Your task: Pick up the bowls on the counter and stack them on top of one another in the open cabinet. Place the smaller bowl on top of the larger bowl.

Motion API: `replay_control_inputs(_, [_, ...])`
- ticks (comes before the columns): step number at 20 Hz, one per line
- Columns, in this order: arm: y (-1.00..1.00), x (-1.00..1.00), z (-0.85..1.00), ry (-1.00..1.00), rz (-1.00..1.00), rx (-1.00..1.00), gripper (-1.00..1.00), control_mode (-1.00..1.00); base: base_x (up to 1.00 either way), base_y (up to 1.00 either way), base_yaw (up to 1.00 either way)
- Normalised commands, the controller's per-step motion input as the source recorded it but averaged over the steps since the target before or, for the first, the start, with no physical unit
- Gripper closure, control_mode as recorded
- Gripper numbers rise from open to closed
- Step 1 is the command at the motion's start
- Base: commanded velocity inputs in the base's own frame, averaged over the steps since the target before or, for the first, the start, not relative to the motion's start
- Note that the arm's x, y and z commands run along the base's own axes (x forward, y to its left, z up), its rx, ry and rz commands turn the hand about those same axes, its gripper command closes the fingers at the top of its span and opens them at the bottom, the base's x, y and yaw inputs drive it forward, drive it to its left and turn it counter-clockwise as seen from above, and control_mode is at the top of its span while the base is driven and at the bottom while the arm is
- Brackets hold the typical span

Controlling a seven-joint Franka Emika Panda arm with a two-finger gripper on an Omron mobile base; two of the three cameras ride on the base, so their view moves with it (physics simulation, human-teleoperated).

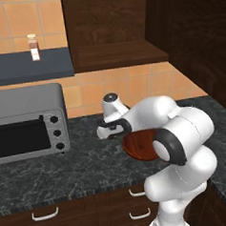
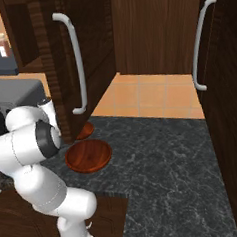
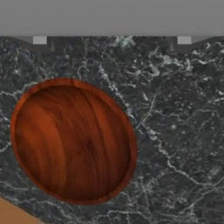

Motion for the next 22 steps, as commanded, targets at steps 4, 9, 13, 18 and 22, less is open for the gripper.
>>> replay_control_inputs(4, [0.0,0.42,-0.37,0.0,0.05,-0.06,-1.0,-1.0,0.0,0.0,0.0])
replay_control_inputs(9, [0.0,0.38,-0.39,0.0,0.03,-0.06,-1.0,-1.0,0.0,0.0,0.0])
replay_control_inputs(13, [0.0,0.48,-0.24,0.0,0.01,-0.01,-1.0,-1.0,0.0,0.0,0.0])
replay_control_inputs(18, [0.0,0.46,-0.16,0.0,0.0,0.0,1.0,-1.0,0.0,0.0,0.0])
replay_control_inputs(22, [0.0,0.0,0.0,0.0,0.0,0.0,1.0,-1.0,0.0,0.0,0.0])
